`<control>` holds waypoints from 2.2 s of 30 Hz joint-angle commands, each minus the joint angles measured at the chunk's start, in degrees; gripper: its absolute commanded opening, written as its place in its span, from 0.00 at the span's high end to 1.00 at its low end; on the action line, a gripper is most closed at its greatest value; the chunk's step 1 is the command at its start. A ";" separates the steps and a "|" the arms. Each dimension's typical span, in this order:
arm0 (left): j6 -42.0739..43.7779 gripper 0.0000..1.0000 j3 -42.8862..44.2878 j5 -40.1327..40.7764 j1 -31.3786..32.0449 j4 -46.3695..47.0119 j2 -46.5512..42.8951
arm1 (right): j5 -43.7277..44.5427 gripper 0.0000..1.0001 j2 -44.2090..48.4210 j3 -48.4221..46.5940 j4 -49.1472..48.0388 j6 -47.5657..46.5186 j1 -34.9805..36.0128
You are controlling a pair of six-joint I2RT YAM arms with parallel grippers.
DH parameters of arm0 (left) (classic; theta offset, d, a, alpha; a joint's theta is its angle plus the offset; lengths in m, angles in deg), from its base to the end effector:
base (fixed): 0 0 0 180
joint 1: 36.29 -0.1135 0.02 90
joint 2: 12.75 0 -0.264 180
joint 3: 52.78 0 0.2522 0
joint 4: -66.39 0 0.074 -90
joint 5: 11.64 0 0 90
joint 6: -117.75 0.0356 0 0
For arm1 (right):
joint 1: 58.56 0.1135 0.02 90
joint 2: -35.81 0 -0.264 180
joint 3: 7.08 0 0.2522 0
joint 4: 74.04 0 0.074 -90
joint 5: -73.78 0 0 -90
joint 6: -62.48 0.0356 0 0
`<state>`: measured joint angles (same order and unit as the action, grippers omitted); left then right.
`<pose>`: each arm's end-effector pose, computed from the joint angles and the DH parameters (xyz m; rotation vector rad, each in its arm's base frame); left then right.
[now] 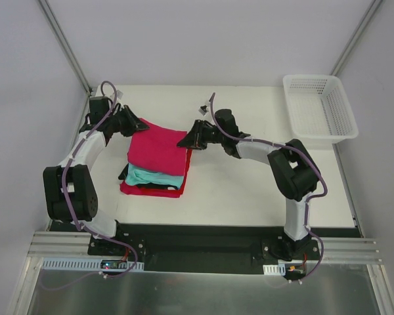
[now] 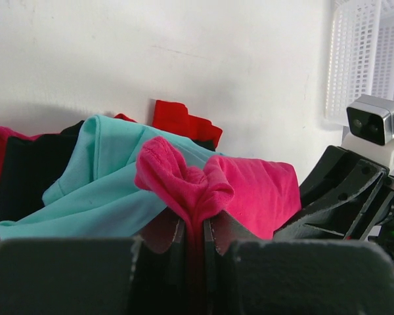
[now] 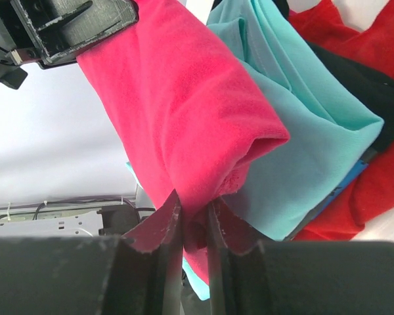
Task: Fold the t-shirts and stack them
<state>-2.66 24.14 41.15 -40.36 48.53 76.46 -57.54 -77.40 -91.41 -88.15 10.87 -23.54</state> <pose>0.3519 0.0035 0.2724 -0.2316 2.1065 -0.9548 0.3487 0.2731 0.2086 -0.5159 1.9925 1.5078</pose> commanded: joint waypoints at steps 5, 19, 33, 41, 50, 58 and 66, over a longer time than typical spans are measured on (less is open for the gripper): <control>1.85 1.00 1.80 -1.19 -1.99 -2.05 -2.81 | -1.39 0.87 1.41 -3.97 1.25 -1.39 1.27; 0.97 1.00 -0.05 -1.72 -1.99 2.59 1.40 | -2.19 0.87 -0.26 -3.18 1.69 -2.88 1.19; -1.67 1.00 -1.45 -3.48 -1.99 10.33 7.03 | -2.89 0.87 -4.65 -5.20 2.39 -3.76 -0.48; -4.12 1.00 -4.70 -3.92 -1.99 17.01 8.35 | -2.89 0.86 -5.71 -5.02 2.57 -4.03 -0.92; -6.32 0.98 -12.35 -2.96 -3.39 25.19 8.26 | -2.71 0.83 -5.53 -3.71 4.49 -6.04 -2.24; -5.36 0.85 -13.41 -1.55 -5.50 24.75 6.51 | -2.01 0.64 -4.57 -3.44 10.73 -10.96 -5.76; -4.83 0.01 -14.11 0.56 -8.14 22.64 4.22 | 0.01 0.04 -3.95 -4.41 17.68 -15.10 -6.81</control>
<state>-9.00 10.68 39.44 -46.77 71.44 84.37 -58.30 -82.99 -94.55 -74.73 -0.30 -30.38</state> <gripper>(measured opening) 0.942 0.960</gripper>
